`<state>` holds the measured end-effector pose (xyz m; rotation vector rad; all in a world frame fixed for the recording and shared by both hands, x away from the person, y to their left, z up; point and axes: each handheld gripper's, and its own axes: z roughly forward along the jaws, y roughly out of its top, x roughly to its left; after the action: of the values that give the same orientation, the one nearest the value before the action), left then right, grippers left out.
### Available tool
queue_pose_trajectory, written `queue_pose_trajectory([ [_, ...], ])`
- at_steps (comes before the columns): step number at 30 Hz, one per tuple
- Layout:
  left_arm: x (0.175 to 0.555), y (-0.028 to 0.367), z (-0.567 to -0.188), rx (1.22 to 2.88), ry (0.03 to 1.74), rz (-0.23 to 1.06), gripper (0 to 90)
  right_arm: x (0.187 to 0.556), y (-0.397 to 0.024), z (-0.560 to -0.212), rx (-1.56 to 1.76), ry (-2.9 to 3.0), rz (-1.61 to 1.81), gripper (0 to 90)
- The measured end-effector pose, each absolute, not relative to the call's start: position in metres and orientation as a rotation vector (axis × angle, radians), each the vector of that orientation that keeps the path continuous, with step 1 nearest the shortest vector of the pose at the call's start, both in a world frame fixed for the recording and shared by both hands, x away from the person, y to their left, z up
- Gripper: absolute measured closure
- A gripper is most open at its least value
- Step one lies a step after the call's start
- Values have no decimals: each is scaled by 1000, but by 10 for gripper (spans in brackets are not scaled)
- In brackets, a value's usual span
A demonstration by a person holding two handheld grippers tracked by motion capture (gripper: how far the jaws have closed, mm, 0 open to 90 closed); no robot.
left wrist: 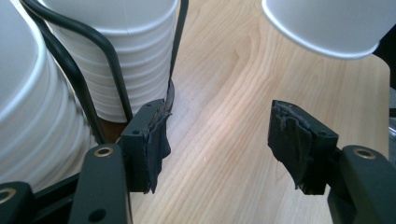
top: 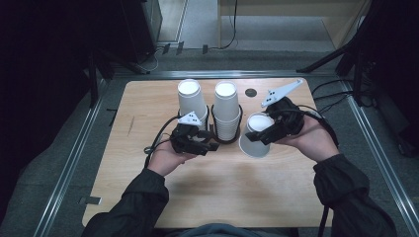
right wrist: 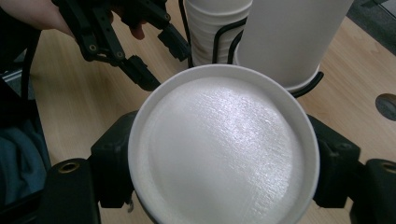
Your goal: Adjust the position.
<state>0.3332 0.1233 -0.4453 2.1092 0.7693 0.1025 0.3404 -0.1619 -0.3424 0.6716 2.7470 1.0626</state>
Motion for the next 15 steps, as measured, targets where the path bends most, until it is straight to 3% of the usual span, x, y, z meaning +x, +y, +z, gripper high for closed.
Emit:
queue_pose_trajectory([
  [15,320,134,-458,2107,650,108,322,334,-167,-398,674,2811,1131,250],
])
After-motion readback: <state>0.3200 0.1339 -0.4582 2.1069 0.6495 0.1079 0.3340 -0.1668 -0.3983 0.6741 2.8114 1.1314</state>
